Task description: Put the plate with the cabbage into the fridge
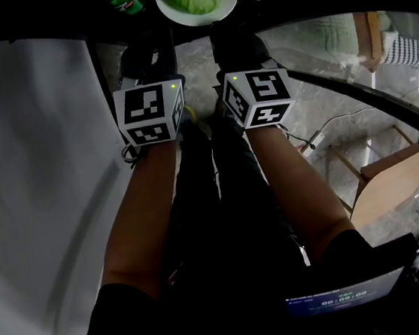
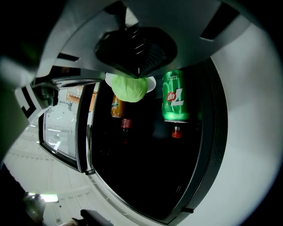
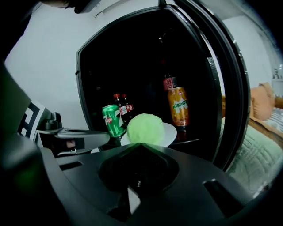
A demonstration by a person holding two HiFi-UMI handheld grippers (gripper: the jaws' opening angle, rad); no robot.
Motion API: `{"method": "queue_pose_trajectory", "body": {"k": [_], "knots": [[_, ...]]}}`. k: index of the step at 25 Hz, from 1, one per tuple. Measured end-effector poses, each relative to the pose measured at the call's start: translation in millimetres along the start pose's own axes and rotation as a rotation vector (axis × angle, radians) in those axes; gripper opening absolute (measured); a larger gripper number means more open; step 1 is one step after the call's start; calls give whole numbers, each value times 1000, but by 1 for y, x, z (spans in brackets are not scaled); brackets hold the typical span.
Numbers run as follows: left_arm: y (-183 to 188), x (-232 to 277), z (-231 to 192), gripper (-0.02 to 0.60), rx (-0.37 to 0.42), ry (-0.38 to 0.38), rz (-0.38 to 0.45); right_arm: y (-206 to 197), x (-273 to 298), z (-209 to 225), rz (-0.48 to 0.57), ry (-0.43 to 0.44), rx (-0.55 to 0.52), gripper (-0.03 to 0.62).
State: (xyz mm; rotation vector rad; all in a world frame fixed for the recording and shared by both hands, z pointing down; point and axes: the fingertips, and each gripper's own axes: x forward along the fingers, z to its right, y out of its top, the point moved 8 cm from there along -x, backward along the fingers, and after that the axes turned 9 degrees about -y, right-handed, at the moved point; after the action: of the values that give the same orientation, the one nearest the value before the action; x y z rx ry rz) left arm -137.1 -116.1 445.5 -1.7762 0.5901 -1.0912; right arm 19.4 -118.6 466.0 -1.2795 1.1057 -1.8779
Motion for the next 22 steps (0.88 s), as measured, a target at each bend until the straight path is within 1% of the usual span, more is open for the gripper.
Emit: {"method": "queue_pose_trajectory", "body": {"k": [5,10,22], "knots": [[0,3,-3,5,-7,3,5,-5,3,-5,-13,-8,-29,8],[2,6,-5,5,-13,5,11,-6,8,-9,-17,0,-91,8],[2,9,-14,5,-28,7,1,2,22,-11,-19,-5,-111,8]]}}
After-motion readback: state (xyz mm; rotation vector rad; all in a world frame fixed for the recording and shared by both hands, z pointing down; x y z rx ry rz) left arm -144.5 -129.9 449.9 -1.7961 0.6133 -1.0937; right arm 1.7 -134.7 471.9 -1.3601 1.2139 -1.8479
